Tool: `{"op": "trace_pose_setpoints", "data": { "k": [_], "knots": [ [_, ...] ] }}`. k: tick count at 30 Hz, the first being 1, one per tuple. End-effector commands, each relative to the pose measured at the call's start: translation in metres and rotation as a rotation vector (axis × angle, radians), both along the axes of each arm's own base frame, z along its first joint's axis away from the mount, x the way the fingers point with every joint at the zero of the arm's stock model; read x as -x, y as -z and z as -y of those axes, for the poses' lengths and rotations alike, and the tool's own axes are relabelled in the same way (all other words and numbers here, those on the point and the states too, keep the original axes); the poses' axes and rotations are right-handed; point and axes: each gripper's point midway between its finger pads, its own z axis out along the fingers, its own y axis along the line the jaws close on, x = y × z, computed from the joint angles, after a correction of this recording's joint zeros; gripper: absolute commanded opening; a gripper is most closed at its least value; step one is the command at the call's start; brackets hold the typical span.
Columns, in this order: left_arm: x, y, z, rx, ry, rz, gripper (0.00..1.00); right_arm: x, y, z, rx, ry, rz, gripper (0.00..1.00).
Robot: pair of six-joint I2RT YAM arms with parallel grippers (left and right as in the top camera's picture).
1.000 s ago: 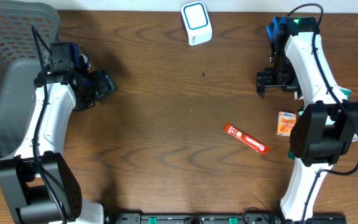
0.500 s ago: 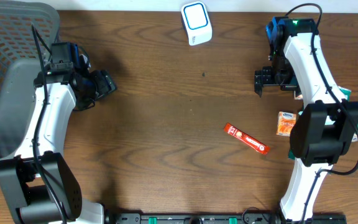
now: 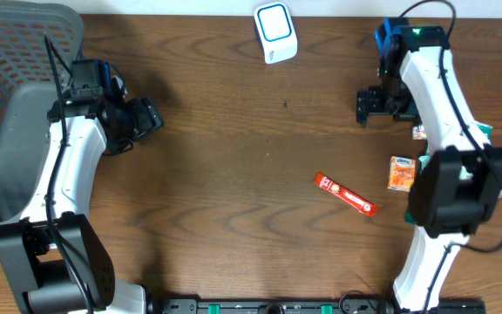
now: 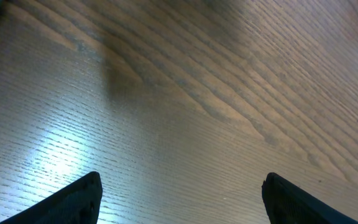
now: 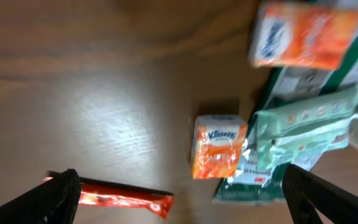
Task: Scan the item barcode
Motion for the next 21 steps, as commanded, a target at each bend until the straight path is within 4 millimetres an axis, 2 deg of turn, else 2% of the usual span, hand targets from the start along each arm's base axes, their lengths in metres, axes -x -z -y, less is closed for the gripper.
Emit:
{"op": "trace_pose_setpoints", "data": {
  "k": [1,3,4,6,10,16,19,21],
  "knots": [
    [0.001,0.0,-0.008,-0.011,-0.025,-0.001,0.83,0.003,-0.111,-0.004,-0.027,-0.009,0.346,0.99],
    [0.001,0.0,-0.008,-0.011,-0.025,-0.001,0.83,0.007,-0.154,-0.003,-0.039,-0.009,0.494,0.99],
    [0.001,0.0,-0.008,-0.011,-0.025,-0.001,0.83,0.019,-0.196,-0.002,-0.05,-0.008,0.635,0.99],
    [0.001,0.0,-0.008,-0.011,-0.025,-0.001,0.83,0.038,-0.231,0.0,-0.059,-0.008,0.741,0.99],
    [0.001,0.0,-0.008,-0.011,-0.025,-0.001,0.83,0.091,-0.291,0.004,-0.075,-0.008,0.931,0.99],
    [0.001,0.0,-0.008,-0.011,-0.025,-0.001,0.83,0.161,-0.343,0.01,-0.092,-0.007,1.138,0.99],
    [0.001,0.0,-0.008,-0.011,-0.025,-0.001,0.83,0.192,-0.356,0.013,-0.096,-0.007,1.205,0.99],
    [0.001,0.0,-0.008,-0.011,-0.025,-0.001,0.83,0.214,-0.359,0.02,-0.062,-0.002,1.228,0.99]
  ]
}}
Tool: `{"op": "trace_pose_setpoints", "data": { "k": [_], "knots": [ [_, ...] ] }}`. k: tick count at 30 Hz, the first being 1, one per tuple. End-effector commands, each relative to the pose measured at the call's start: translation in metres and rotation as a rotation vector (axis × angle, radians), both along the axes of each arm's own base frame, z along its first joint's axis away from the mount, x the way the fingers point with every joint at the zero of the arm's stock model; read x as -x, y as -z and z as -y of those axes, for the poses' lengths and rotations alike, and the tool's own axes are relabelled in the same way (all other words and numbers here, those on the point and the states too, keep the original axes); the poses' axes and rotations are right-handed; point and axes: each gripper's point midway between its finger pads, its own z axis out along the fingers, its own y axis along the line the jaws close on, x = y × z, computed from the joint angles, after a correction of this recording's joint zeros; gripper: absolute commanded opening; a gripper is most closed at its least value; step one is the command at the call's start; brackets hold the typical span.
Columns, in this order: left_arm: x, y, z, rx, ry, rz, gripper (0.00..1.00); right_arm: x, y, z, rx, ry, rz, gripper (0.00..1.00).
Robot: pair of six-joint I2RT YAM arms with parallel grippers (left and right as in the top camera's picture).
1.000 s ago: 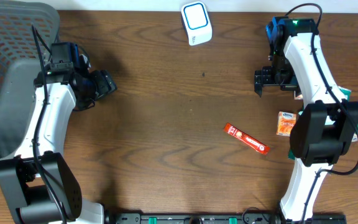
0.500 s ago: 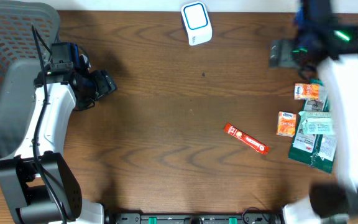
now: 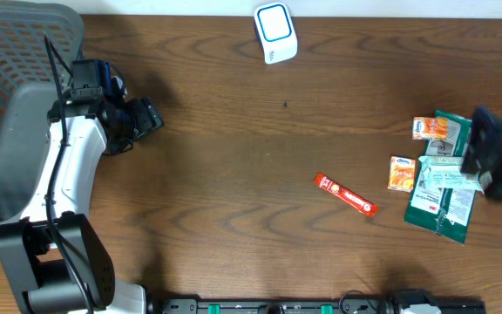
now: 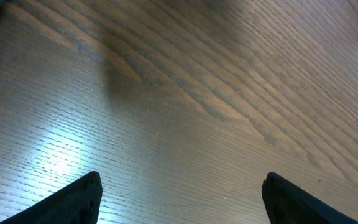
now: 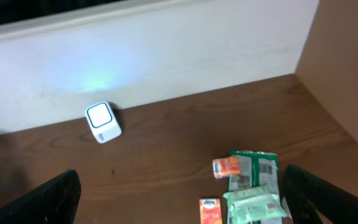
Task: Scan the item barcode
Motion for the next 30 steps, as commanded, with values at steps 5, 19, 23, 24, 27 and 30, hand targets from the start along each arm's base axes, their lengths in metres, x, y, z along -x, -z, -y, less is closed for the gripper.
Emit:
{"op": "trace_pose_setpoints", "data": {
  "k": [5,19,23,24,27,30],
  "knots": [
    [0.001,0.0,-0.008,-0.011,-0.025,-0.001,0.83,0.061,0.017,0.012,0.025,0.035,0.054,0.99],
    [0.001,0.0,-0.008,-0.011,-0.025,-0.001,0.83,0.051,0.133,0.011,0.002,0.034,0.251,0.99],
    [0.001,0.0,-0.008,-0.011,-0.025,-0.001,0.83,0.037,0.142,0.004,-0.02,0.001,0.413,0.99],
    [0.001,0.0,-0.008,-0.011,-0.025,-0.001,0.83,0.033,0.144,0.001,-0.025,-0.011,0.459,0.99],
    [0.001,0.0,-0.008,-0.011,-0.025,-0.001,0.83,0.024,0.141,-0.001,-0.036,-0.02,0.591,0.99],
    [0.001,0.0,-0.008,-0.011,-0.025,-0.001,0.83,0.014,0.138,-0.002,-0.045,-0.021,0.722,0.99]
  ]
}}
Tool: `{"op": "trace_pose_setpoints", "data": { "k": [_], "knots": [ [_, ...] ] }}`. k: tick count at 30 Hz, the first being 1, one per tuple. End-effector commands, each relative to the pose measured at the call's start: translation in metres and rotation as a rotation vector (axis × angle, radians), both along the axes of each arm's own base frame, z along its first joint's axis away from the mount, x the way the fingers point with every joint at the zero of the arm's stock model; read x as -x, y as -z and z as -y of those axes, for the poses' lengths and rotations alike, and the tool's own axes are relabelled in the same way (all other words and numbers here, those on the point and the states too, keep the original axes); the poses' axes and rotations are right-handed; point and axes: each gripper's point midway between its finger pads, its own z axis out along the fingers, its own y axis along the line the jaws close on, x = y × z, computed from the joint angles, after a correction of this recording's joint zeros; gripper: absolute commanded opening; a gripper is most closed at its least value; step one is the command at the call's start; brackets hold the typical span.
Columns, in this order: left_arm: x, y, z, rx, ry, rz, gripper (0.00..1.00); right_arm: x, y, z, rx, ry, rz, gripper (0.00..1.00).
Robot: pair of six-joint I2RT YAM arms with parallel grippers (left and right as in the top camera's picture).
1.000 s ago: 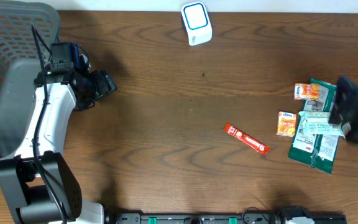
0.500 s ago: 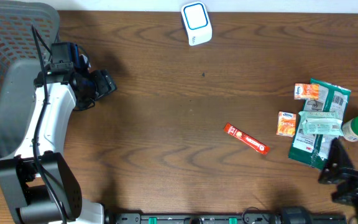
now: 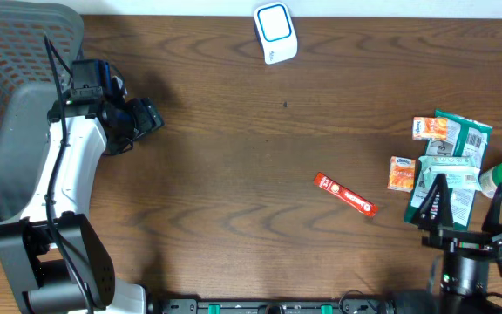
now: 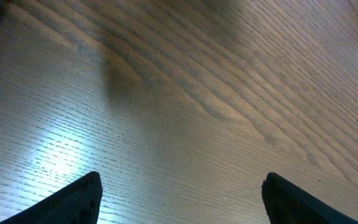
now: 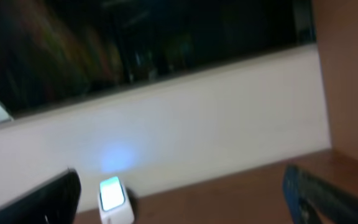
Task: Scan the item barcode
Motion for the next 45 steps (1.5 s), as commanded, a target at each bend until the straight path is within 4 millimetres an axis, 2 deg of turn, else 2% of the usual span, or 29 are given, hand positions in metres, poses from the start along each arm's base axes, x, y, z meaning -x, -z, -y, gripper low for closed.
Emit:
{"op": "trace_pose_setpoints", "data": {
  "k": [1,5,10,13,16,20,21,24,45],
  "knots": [
    [0.001,0.0,-0.008,-0.011,-0.025,-0.001,0.83,-0.013,0.015,-0.004,0.008,-0.015,0.06,0.99],
    [0.001,0.0,-0.008,-0.011,-0.025,-0.001,0.83,-0.022,0.028,-0.008,0.008,-0.032,0.166,0.99],
    [0.001,0.0,-0.008,-0.011,-0.025,-0.001,0.83,-0.036,0.063,-0.014,0.021,-0.058,0.13,0.99],
    [0.001,0.0,-0.008,-0.011,-0.025,-0.001,0.83,-0.048,0.097,-0.016,0.028,-0.063,0.043,0.99],
    [0.001,0.0,-0.008,-0.011,-0.025,-0.001,0.83,-0.059,0.135,-0.02,0.074,-0.074,-0.123,0.99],
    [0.001,0.0,-0.008,-0.011,-0.025,-0.001,0.83,-0.064,0.179,-0.023,0.131,-0.082,-0.307,0.99],
    [0.001,0.0,-0.008,-0.011,-0.025,-0.001,0.83,-0.063,0.199,-0.024,0.154,-0.087,-0.385,0.99],
    [0.001,0.0,-0.008,-0.011,-0.025,-0.001,0.83,-0.063,0.199,-0.03,0.196,-0.121,-0.386,0.99],
    [0.001,0.0,-0.008,-0.011,-0.025,-0.001,0.83,-0.063,0.199,-0.03,0.196,-0.121,-0.386,0.99]
  ]
}}
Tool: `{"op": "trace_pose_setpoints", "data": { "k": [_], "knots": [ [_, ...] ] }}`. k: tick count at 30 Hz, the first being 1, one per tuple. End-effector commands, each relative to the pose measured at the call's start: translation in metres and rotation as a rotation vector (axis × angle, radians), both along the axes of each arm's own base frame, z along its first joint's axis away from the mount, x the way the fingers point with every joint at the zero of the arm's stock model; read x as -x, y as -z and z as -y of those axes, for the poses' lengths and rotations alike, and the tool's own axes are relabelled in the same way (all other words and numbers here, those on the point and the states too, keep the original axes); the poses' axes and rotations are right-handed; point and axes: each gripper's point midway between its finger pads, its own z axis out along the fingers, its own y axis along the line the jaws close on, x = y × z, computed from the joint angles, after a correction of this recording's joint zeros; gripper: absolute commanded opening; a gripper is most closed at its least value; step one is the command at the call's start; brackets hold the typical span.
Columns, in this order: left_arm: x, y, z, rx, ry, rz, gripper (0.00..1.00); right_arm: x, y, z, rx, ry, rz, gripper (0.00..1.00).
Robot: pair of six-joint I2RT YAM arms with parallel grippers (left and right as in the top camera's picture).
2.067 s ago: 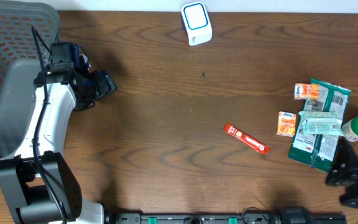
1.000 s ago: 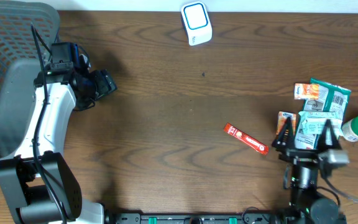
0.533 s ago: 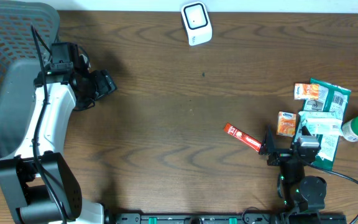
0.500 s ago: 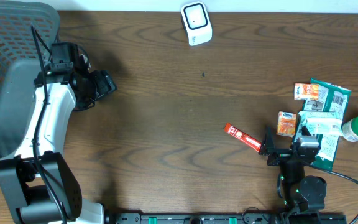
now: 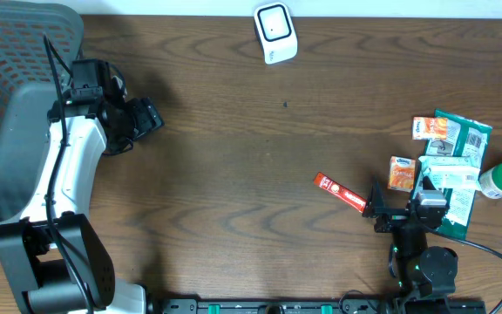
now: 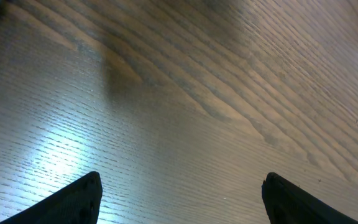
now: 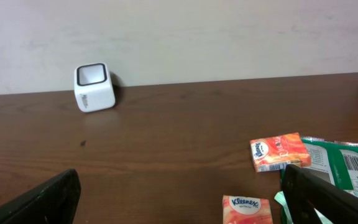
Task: Scan the item barcode
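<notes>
The white cube scanner (image 5: 275, 31) stands at the table's far edge, also in the right wrist view as scanner (image 7: 94, 87). A red stick pack (image 5: 345, 194) lies mid-right. Two orange Kleenex packs (image 5: 401, 173) (image 7: 277, 152) lie by green packets (image 5: 453, 150). My right gripper (image 5: 390, 212) sits low at the front right, open and empty (image 7: 179, 190), facing the scanner across the table. My left gripper (image 5: 146, 118) hovers open at the left over bare wood (image 6: 180, 190).
A grey mesh bin (image 5: 16, 105) fills the left edge behind the left arm. A green-capped bottle stands at the far right next to the packets. A pale wall (image 7: 179, 31) rises behind the scanner.
The right arm has folded further in at the front right, and its camera now looks level across the table instead of up at the wall. The scanner's blue light is off. The left arm is unchanged.
The right gripper first hung open over the packs at the far right. Then the arm had drawn back to the right edge, then lay low at the front edge. Now it rests folded there, empty. No item has moved; the left arm stayed still.
</notes>
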Motion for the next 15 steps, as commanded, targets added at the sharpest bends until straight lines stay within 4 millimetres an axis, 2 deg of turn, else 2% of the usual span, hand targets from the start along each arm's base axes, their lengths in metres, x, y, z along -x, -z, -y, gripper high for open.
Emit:
{"op": "trace_pose_setpoints", "data": {
  "k": [1,8,10,13,15],
  "knots": [
    [0.001,0.0,-0.008,-0.011,-0.024,-0.001,0.83,0.001,0.0,-0.006,0.016,-0.027,0.002,0.99],
    [0.001,0.0,-0.008,-0.011,-0.024,-0.001,0.83,0.001,0.0,-0.006,0.016,-0.027,0.002,0.99],
    [0.001,-0.006,-0.008,-0.013,-0.025,0.015,0.83,0.001,0.0,-0.006,0.015,-0.027,0.002,0.99],
    [0.002,-0.031,-0.008,-0.022,-0.025,0.084,0.83,0.001,0.0,-0.006,0.015,-0.027,0.002,0.99],
    [0.005,-0.059,-0.007,-0.033,-0.025,0.162,0.83,0.001,0.0,-0.006,0.015,-0.027,0.002,0.99]
  ]
}}
